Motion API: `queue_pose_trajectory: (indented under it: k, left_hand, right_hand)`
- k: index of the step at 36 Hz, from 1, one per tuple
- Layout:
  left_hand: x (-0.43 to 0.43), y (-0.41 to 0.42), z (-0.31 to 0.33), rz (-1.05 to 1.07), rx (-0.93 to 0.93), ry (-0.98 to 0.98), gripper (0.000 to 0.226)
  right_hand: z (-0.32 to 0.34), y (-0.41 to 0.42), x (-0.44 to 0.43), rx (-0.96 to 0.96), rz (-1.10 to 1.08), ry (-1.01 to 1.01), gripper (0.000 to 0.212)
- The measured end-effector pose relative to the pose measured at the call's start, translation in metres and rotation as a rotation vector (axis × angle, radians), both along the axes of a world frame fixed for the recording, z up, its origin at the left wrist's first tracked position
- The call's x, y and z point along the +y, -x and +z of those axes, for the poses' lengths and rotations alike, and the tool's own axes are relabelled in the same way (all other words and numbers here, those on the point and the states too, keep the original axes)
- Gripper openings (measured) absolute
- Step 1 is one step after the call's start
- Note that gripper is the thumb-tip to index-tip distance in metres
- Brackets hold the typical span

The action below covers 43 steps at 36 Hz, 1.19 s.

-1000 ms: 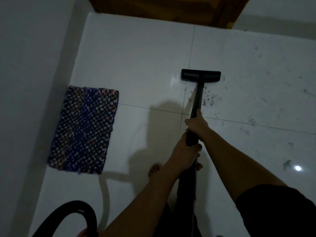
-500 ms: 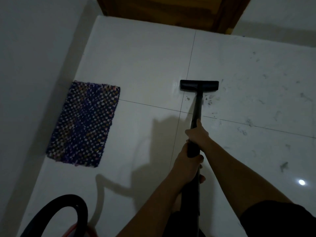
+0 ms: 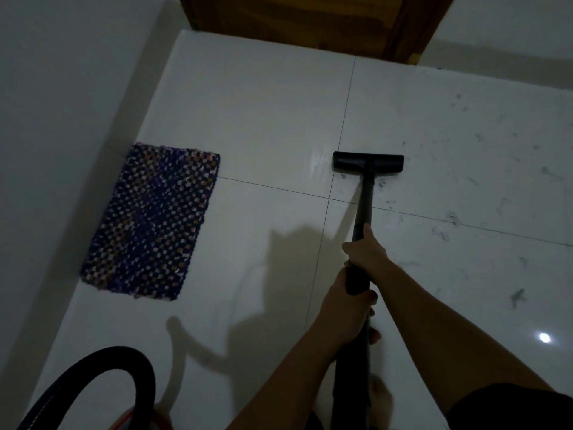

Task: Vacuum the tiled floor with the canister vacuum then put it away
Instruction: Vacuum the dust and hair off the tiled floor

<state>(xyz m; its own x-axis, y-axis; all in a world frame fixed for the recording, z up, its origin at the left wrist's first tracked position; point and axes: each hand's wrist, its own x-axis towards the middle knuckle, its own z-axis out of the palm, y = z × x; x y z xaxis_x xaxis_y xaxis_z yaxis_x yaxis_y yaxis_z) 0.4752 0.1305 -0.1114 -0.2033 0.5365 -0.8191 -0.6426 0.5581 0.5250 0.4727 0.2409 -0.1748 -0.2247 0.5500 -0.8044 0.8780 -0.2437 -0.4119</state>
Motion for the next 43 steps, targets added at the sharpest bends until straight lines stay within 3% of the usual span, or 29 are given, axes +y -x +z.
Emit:
queue_pose_trajectory:
  k: [7,19,29,43]
  left_hand:
    - [-0.014,-0.010,0.000,-0.017,0.017,0.010,0.058]
    - [-0.019,-0.047,0.019,-0.008,0.109,0.043,0.045]
    - [-0.010,-0.094,0.017,0.008,0.073,0.062,0.045]
    - [-0.001,-0.032,-0.022,-0.031,0.078,0.049,0.048]
  right_hand:
    - [-0.006,-0.014,-0.015,0.011,-0.027,0.018,0.076]
    - [-0.005,-0.044,-0.021,0.116,0.004,0.037,0.079]
    - [-0.018,-0.089,-0.016,0.074,0.044,0.053,0.081]
    - [-0.049,-0.028,-0.005,0.055,-0.042,0.053,0.081]
